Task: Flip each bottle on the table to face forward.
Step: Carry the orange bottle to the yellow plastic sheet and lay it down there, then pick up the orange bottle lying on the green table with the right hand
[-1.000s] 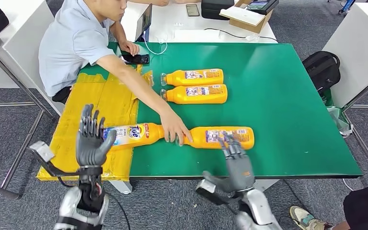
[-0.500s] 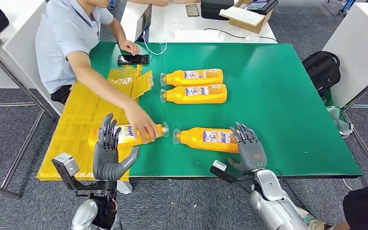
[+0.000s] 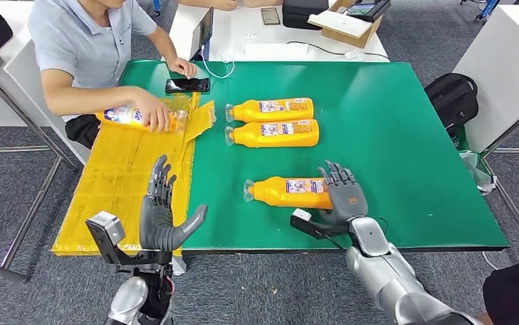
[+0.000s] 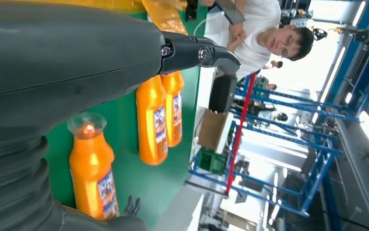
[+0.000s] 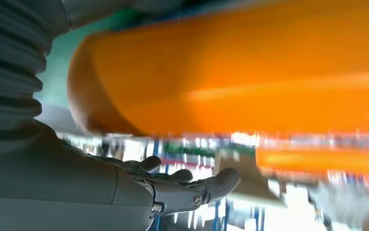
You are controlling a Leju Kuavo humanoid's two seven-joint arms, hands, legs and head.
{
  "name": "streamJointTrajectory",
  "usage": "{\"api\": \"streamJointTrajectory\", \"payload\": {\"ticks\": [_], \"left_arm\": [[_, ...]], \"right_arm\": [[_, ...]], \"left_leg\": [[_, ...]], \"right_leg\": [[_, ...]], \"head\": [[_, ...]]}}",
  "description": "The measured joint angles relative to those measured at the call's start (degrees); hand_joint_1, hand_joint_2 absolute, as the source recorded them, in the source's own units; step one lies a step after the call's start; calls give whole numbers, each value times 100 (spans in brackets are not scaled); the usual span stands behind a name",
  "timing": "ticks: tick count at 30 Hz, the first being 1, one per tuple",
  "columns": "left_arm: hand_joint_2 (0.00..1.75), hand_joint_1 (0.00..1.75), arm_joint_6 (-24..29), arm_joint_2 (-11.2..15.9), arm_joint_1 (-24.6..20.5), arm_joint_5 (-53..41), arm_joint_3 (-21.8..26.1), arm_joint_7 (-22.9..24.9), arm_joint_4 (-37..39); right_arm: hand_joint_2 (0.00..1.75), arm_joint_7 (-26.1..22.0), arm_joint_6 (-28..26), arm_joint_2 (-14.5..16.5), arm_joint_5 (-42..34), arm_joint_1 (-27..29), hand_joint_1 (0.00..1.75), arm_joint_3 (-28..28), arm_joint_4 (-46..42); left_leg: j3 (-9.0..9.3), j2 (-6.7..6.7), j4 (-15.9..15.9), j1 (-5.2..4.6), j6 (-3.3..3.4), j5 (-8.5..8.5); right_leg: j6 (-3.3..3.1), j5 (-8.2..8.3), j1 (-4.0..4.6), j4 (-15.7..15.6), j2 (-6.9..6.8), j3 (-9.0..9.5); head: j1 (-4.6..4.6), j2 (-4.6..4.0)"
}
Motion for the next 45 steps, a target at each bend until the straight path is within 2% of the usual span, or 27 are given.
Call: {"api": "streamJointTrajectory", "payload": {"ticks": [1, 3, 6, 8, 10, 14, 16, 20, 22, 24, 27, 30, 34, 39, 45], "left_arm": [[175, 0, 41, 5, -27, -32, 0, 21, 28], [175, 0, 96, 16, -81, -76, 1, 74, 85], [175, 0, 149, 30, -184, -173, 2, 155, 202], [175, 0, 191, 34, -275, -261, -1, 188, 338], [175, 0, 246, 36, -340, -338, -2, 199, 471], [175, 0, 309, 38, -359, -448, -2, 235, 590], [175, 0, 314, 45, -355, -494, -2, 272, 612], [175, 0, 313, 74, -317, -539, -2, 291, 616], [175, 0, 310, 84, -273, -541, -4, 314, 609], [175, 0, 269, 86, -227, -506, -6, 367, 596], [175, 0, 97, 86, -147, -304, -27, 501, 587], [175, 0, -50, 88, -77, -145, -84, 645, 605], [175, 0, -114, 123, -44, -386, -256, 780, 739], [175, 0, -486, 211, 28, -637, -471, 678, 931], [175, 0, -800, 273, 109, -663, -611, 561, 972]], "right_arm": [[175, 59, 342, 15, -44, -64, 175, 3, 67], [175, 314, 1088, 35, -108, -216, 167, 16, 192], [175, 973, 2135, 52, -174, -497, 169, 27, 370], [175, 1301, 2612, 63, -181, -644, 175, 31, 465], [175, 1437, 2751, 67, -197, -709, 175, 34, 523], [175, 1400, 2636, 63, -276, -717, 175, 33, 559], [175, 1044, 2516, 53, -494, -682, 175, 12, 569], [175, -700, 2141, 34, -1552, -454, 175, -281, 516], [175, -1338, 1932, 97, -2044, -254, 175, -461, 417], [175, -1811, 1846, 224, -2633, -37, 175, -660, 261], [175, -2310, 1996, 457, -3632, 304, 175, -957, -117], [175, -2457, 2444, 670, -4575, 673, 175, -1127, -646], [175, -2382, 2955, 878, -5618, 1193, 175, -1182, -1479], [175, -2337, 2920, 1081, -6293, 1647, 175, -1170, -2446], [175, -2204, 2975, 1164, -6356, 1864, 175, -997, -2968]], "left_leg": [[10, 5, 0, 0, -3, -4], [46, 18, -2, 2, -5, -19], [123, 11, -4, 4, -4, -47], [159, -13, -4, 7, -1, -50], [179, -32, -4, 11, 8, -45], [187, -32, -4, 12, 18, -43], [189, -23, -4, 13, 22, -47], [189, 0, -4, 14, 20, -64], [188, 20, -4, 16, 17, -67], [186, 26, -4, 20, 16, -68], [168, 22, -4, 30, 12, -66], [139, 19, -4, 34, 10, -62], [88, 8, -4, 32, 11, -53], [46, -4, -3, 30, 13, -50], [23, -3, -3, 29, 12, -52]], "right_leg": [[0, 0, 0, -1, 7, 4], [-6, -9, 2, -6, 20, -1], [-7, -51, 7, -18, 21, 43], [5, -64, 9, -27, 6, 94], [5, -63, 12, -35, -7, 129], [8, -45, 14, -48, -8, 151], [15, -40, 15, -54, -8, 156], [18, -35, 17, -57, 12, 192], [20, -29, 19, -56, 36, 208], [18, -28, 24, -56, 42, 200], [15, -31, 33, -55, 38, 184], [14, -31, 36, -50, 34, 158], [13, -28, 33, -46, 26, 116], [9, -24, 30, -44, 17, 80], [9, -25, 29, -46, 17, 56]], "head": [[-1, 0], [-2, 0], [0, 0], [1, 0], [2, 0], [2, 0], [3, 0], [4, 0], [2, 0], [1, 0], [0, 0], [-1, 0], [1, 0], [1, 0], [1, 0]]}}
